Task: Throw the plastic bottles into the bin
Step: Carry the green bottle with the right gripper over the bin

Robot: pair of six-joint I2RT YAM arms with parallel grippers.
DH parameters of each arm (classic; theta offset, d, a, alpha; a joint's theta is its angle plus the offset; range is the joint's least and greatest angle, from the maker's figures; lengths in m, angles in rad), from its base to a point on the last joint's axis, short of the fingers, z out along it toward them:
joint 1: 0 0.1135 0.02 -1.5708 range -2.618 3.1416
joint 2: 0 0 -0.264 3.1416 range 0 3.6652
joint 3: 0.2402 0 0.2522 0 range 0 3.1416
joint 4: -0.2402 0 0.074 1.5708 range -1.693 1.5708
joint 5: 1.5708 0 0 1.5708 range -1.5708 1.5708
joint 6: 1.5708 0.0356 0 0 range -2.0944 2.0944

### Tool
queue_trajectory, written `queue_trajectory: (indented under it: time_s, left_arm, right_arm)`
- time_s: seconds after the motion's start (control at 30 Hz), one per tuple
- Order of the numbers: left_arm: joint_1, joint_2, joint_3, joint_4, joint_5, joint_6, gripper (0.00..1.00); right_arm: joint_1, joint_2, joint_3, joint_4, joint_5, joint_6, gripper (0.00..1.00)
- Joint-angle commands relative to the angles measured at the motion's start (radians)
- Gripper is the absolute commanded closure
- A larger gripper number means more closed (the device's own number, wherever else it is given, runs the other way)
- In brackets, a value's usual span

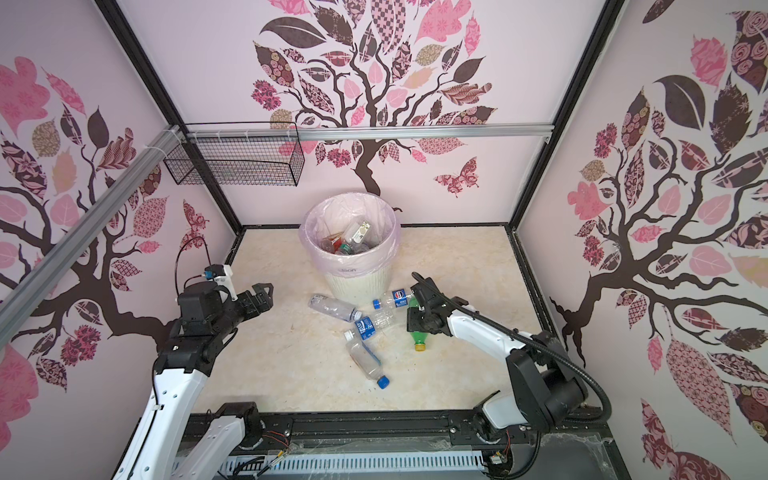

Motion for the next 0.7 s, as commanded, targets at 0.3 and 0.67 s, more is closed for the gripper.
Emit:
queue_trajectory:
  time_s: [0.3, 0.67]
  left_arm:
    - [0.005, -0.002, -0.027, -0.005, 0.037, 0.004, 0.02]
    - [0.005, 0.004, -0.027, -0.004, 0.047, 0.005, 0.02]
  right_arm:
    - [-0.069, -0.241, 0.211, -0.048, -0.033, -0.123, 0.46]
    - [-0.087, -0.417, 0.194, 0.126, -0.271, -0.151, 0.49]
